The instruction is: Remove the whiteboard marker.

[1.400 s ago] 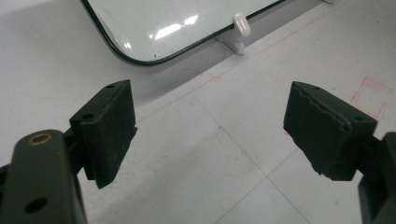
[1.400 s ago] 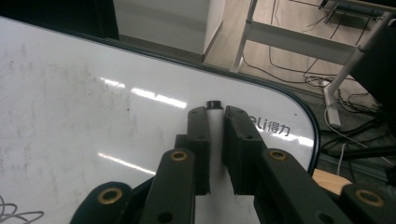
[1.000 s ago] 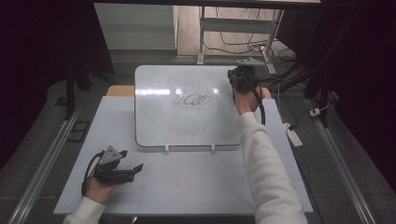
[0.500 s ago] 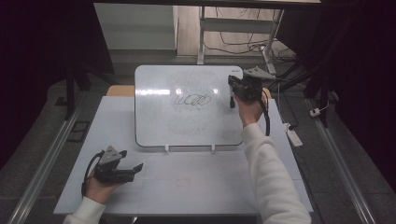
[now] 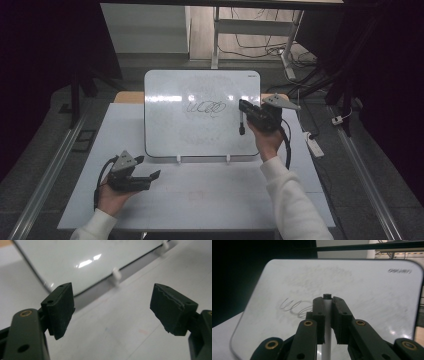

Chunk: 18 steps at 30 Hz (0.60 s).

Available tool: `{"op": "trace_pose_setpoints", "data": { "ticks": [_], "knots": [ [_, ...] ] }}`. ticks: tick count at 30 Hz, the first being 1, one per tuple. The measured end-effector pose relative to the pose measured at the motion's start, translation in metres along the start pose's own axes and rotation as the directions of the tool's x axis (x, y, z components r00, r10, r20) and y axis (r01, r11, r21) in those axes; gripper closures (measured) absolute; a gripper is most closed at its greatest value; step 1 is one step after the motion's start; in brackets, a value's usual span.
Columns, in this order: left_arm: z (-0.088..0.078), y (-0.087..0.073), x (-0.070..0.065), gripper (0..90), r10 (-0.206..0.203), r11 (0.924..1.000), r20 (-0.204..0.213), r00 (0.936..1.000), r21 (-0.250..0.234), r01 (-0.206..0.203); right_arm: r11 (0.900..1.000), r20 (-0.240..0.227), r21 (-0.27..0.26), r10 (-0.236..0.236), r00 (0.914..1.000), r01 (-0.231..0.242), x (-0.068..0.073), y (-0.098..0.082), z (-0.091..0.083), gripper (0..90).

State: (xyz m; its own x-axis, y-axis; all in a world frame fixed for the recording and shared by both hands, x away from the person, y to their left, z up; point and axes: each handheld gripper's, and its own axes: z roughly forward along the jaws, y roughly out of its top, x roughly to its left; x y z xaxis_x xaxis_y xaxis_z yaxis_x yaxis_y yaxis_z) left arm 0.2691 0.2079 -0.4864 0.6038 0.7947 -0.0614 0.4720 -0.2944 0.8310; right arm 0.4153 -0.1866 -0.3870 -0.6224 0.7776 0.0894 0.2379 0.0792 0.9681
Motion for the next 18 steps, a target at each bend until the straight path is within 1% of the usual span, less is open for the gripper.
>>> {"op": "trace_pose_setpoints", "data": {
  "ticks": [1,5,6,8,9,10,11,12,13,14,15,16,17,18],
  "knots": [
    [0.0,0.0,0.0,21.2,0.0,1.0,0.0,1.0,0.0,0.0,1.0,-0.011,0.0,0.006,0.9999,-0.006,0.003,-0.004,-0.002,80.7],
    [0.005,0.022,-0.01,22.4,0.019,0.999,0.025,0.9995,-0.041,-0.018,0.999,-0.059,-0.005,0.037,0.9976,-0.037,0.017,-0.019,-0.01,80.6],
    [0.009,0.033,-0.015,22.8,0.031,0.9981,0.042,0.9986,-0.055,-0.029,0.999,-0.07,-0.002,0.038,0.9968,-0.038,0.02,-0.022,-0.011,80.7],
    [0.014,0.043,-0.02,23.7,0.042,0.997,0.059,0.9974,-0.068,-0.038,0.999,-0.089,-0.003,0.039,0.9953,-0.04,0.027,-0.027,-0.014,80.6],
    [0.014,0.043,-0.02,24.2,0.042,0.997,0.059,0.9974,-0.068,-0.038,0.999,-0.097,-0.001,0.037,0.9945,-0.038,0.03,-0.029,-0.015,80.6],
    [0.017,0.048,-0.022,24.7,0.046,0.9965,0.069,0.9966,-0.073,-0.041,0.999,-0.103,0.0,0.034,0.9941,-0.034,0.034,-0.031,-0.016,80.7],
    [0.019,0.053,-0.024,24.7,0.048,0.9959,0.079,0.9957,-0.08,-0.041,0.999,-0.103,0.0,0.034,0.9941,-0.034,0.034,-0.031,-0.016,80.7],
    [0.022,0.058,-0.026,25.7,0.05,0.9952,0.092,0.9944,-0.089,-0.042,1.0,-0.119,0.004,0.029,0.9925,-0.029,0.039,-0.034,-0.018,80.6],
    [0.025,0.063,-0.029,26.1,0.054,0.9947,0.104,0.993,-0.093,-0.045,1.0,-0.128,0.005,0.03,0.9914,-0.03,0.041,-0.036,-0.018,80.6],
    [0.032,0.072,-0.035,26.7,0.066,0.9929,0.122,0.9903,-0.106,-0.053,1.0,-0.134,0.004,0.031,0.9904,-0.03,0.043,-0.037,-0.019,80.6],
    [0.035,0.077,-0.037,27.3,0.072,0.9921,0.134,0.9884,-0.112,-0.057,1.0,-0.14,0.002,0.031,0.9896,-0.031,0.045,-0.038,-0.02,80.6],
    [0.035,0.077,-0.037,28.0,0.072,0.9921,0.134,0.9884,-0.112,-0.057,1.0,-0.147,0.001,0.031,0.9886,-0.032,0.046,-0.039,-0.02,80.7],
    [0.041,0.085,-0.043,28.8,0.083,0.9907,0.157,0.9841,-0.12,-0.065,0.999,-0.155,-0.001,0.035,0.9874,-0.035,0.048,-0.04,-0.021,80.6],
    [0.044,0.089,-0.046,29.5,0.088,0.9899,0.167,0.982,-0.125,-0.067,0.999,-0.161,-0.002,0.033,0.9864,-0.034,0.049,-0.042,-0.022,80.6]
  ]
}}
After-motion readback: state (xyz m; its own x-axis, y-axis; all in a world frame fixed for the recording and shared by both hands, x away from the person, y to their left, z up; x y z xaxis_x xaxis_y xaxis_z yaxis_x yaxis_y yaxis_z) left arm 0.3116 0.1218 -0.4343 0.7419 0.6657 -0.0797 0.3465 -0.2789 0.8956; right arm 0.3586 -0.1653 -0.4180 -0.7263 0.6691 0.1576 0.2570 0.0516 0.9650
